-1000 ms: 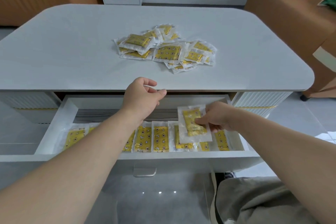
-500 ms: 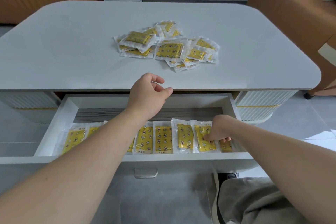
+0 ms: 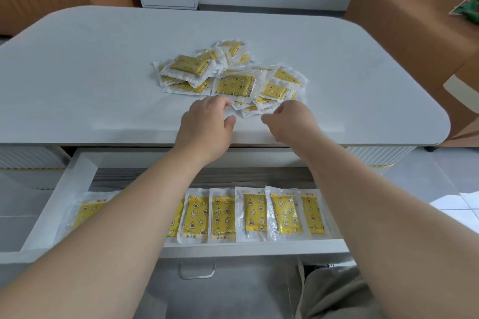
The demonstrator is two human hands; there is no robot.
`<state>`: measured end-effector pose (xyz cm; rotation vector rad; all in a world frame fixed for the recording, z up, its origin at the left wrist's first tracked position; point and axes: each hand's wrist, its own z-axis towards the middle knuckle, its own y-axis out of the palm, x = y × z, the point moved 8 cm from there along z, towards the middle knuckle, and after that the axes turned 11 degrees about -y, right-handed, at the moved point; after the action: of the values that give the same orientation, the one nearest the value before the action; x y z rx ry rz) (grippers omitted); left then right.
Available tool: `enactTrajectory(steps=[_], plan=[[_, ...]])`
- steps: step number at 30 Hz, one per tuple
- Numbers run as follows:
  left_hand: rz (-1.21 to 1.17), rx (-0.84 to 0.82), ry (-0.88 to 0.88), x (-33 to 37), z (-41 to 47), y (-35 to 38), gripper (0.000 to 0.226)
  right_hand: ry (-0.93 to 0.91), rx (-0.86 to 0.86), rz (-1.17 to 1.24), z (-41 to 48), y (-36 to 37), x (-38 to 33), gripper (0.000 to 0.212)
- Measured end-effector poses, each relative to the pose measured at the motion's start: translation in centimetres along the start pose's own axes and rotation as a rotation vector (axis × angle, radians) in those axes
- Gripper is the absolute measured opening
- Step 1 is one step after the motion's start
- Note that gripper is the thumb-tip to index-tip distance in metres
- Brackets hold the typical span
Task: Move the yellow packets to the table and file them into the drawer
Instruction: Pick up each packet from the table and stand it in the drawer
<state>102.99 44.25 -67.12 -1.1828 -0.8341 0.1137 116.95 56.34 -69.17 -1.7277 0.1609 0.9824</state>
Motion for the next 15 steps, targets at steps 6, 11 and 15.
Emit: enactTrajectory(steps=[6,11,15], plan=[[0.21,-0.161,0.051,1.5,3.0,4.0,0.066,0.094,0.164,0.471,1.2,1.0,-0.2,0.025],[0.277,-0.224,0.044,1.0,3.7,5.5,0.07,0.13,0.188,0.501,1.6,1.4,0.1,0.032],[0.276,-0.125,0.1,1.5,2.8,4.2,0.062,0.148,0.205,0.497,1.8,1.2,0.4,0.03]])
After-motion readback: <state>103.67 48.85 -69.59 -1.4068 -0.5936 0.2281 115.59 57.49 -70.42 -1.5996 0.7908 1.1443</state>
